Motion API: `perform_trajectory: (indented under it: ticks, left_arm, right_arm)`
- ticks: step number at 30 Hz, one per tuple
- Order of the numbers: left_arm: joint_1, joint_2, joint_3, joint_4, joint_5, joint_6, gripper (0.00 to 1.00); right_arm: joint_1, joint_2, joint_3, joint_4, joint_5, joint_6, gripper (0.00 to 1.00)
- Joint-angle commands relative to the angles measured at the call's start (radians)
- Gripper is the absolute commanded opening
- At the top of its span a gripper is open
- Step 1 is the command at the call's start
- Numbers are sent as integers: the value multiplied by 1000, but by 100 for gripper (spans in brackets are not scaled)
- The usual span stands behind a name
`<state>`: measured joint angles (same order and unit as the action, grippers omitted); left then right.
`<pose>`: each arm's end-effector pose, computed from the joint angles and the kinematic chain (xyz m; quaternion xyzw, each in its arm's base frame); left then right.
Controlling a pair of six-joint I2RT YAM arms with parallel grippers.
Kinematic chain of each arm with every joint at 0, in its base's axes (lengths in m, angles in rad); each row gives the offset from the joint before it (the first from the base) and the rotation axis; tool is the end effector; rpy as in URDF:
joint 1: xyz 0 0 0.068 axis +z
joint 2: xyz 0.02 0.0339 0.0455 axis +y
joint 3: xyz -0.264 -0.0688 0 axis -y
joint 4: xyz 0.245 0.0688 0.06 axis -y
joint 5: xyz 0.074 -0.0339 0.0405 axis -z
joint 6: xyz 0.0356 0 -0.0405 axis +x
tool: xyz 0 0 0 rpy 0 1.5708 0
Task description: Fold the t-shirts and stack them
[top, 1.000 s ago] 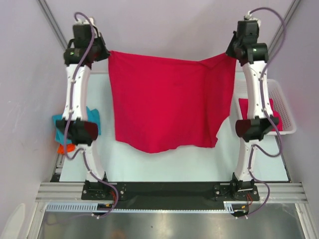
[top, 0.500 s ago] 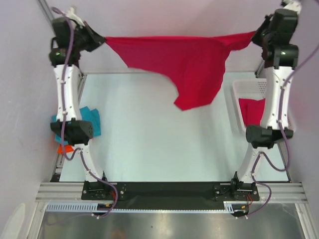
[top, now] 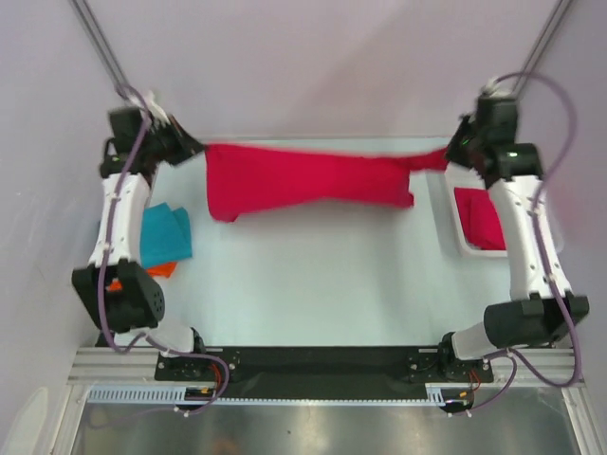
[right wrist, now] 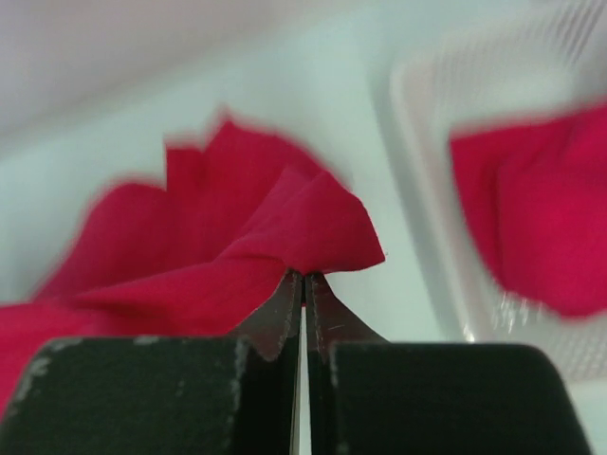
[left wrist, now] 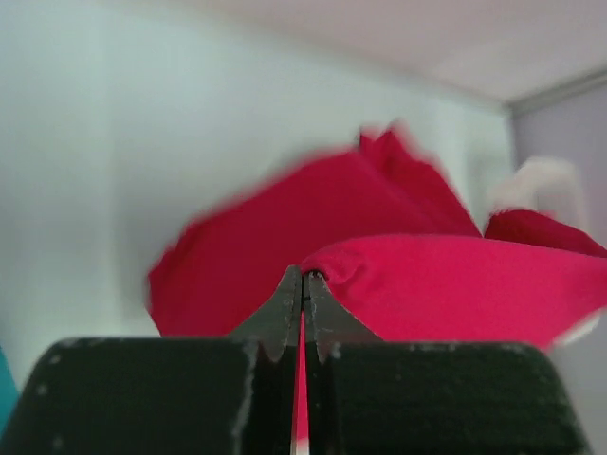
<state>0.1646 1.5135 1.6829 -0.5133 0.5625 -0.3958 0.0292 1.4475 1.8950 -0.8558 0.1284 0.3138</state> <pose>0.3329 0.0360 0.4424 -0.0637 0.7991 -0.2892 0.5232 0.2828 0.0037 0.4922 0.1532 0.8206 0.0407 0.5490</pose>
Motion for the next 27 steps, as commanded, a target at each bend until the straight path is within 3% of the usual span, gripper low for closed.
perform_trajectory:
  ticks: [1,16,21,27]
  left_arm:
    - [10,-7,-251,2,24,61,0]
    - [12,-111,-311,-48,59,94,0]
    - [13,-183,-391,-54,102,81,0]
    - [12,-374,-537,-47,132,15,0]
  right_arm:
    - [122,-61,-256,-52,31,34,0]
    - [242,-82,-246,-158,93,87,0]
    - [287,-159,-313,-189,73,136,0]
    - [337,-326,-424,-284,68,250,0]
